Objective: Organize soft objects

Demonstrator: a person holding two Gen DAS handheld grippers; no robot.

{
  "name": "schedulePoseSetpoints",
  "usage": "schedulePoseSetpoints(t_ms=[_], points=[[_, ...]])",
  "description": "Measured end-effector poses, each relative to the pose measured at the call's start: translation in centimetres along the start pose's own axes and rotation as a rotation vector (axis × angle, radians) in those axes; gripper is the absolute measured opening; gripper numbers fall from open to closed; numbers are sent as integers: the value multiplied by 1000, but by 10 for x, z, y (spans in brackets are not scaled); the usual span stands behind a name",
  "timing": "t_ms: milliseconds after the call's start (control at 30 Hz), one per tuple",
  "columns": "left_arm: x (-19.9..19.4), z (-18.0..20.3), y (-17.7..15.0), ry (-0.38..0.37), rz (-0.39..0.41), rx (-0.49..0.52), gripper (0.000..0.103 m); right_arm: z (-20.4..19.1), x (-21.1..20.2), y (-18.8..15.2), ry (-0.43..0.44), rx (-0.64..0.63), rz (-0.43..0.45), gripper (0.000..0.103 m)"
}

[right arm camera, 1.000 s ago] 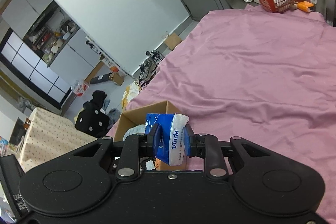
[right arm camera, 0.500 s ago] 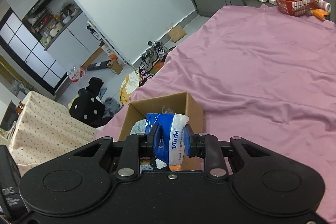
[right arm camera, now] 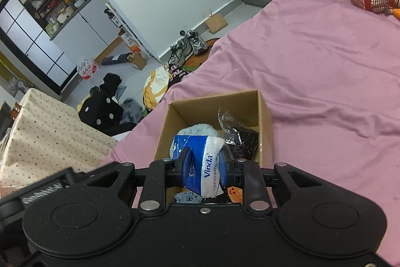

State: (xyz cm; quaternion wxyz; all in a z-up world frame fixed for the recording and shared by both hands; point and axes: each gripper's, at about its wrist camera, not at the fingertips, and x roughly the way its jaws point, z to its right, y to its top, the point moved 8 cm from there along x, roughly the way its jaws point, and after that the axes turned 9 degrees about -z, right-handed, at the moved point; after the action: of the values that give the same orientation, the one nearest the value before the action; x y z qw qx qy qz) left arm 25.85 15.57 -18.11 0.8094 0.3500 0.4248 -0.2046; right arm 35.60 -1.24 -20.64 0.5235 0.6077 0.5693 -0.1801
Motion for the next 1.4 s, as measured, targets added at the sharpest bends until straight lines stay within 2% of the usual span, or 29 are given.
schedulePoseSetpoints(t_ms=[233,333,400,467,633,733,833,967,1167,1400], points=[[-4,-21,9,40,11,-5,70,-10,23,-12,-11,-6,-74,24],[-6,-28,11,59,19,-8,70,-14,35,-22,6,-10,-137,30],[-8,-30,12,61,12,-10,70,-12,37,-25,-13,4,-157,34],[-12,-28,13,60,7,7,70,-11,32,-26,-23,9,-147,43],[-23,-18,14,91,-15,77,70,-10,11,-23,-25,14,-123,49],[-29,-12,11,85,-32,101,70,-8,-4,-20,-35,13,-99,60],[-37,-7,7,86,-39,122,81,-5,-19,-17,-45,3,-74,69],[-49,2,0,85,-45,149,85,-3,-47,-17,-57,-7,-19,89],[-71,14,-12,103,-26,199,89,-2,-79,-21,-61,-21,31,98],[-94,24,-32,98,-12,249,90,-1,-110,-37,-85,-45,91,103]])
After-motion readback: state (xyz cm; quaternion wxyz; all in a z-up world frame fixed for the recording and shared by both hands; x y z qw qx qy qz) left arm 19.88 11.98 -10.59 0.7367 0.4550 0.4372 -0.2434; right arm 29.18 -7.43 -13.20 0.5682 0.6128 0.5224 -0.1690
